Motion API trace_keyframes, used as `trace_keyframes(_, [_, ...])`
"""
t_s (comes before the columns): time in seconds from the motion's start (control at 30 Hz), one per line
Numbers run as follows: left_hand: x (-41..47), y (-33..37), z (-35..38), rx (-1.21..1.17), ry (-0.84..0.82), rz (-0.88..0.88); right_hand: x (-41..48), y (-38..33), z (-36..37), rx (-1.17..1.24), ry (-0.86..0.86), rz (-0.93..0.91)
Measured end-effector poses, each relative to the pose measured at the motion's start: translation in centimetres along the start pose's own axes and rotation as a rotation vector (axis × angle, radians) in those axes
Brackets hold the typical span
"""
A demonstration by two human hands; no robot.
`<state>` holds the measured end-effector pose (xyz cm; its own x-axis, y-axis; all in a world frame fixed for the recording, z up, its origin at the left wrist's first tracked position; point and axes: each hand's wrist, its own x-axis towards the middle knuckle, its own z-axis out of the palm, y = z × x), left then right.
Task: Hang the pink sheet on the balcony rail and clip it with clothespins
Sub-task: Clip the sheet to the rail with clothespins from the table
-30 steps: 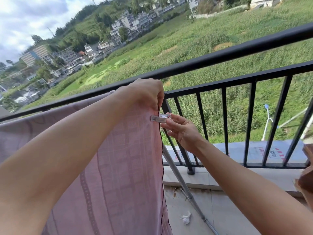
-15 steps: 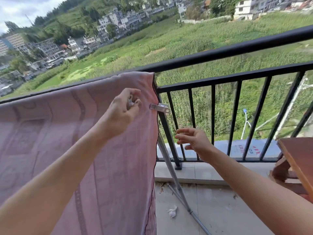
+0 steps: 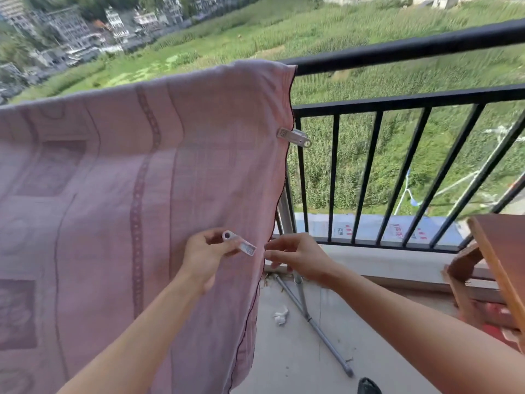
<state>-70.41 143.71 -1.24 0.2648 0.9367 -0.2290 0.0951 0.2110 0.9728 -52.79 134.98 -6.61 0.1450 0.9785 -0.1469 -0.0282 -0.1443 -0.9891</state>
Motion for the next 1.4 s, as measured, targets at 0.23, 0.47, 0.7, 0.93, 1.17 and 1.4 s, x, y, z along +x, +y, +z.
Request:
trace_keyframes(0.23, [-0.7, -1.4, 5.9, 0.161, -0.038, 0.007, -0.3, -1.1, -3.6, 0.075, 0.039, 0.035])
trace_keyframes(0.47, [-0.8, -0.5, 10.4, -0.019, -0.042, 0.043, -0.8, -1.3, -8.5, 0.082, -0.058, 0.075])
trace_keyframes(0.7, [0.3, -0.5, 12.0, 0.321, -0.052, 0.006, -0.4, -0.5, -11.6, 0.095, -0.028, 0.099])
trace_keyframes(0.93, [-0.8, -1.7, 13.2, 0.61, -0.285, 0.035, 0.8, 0.7, -11.8, 0.451, 0.124, 0.152])
trace_keyframes(1.17, [0.3, 0.5, 10.6, 1.031, 0.182, 0.432, 2.8, 1.0, -14.2, 0.535, 0.3, 0.24])
trace_keyframes(1.4, [1.1, 1.7, 12.8, 1.182, 0.516, 0.466, 8.4, -2.6, -10.6, 0.063, 0.044, 0.136])
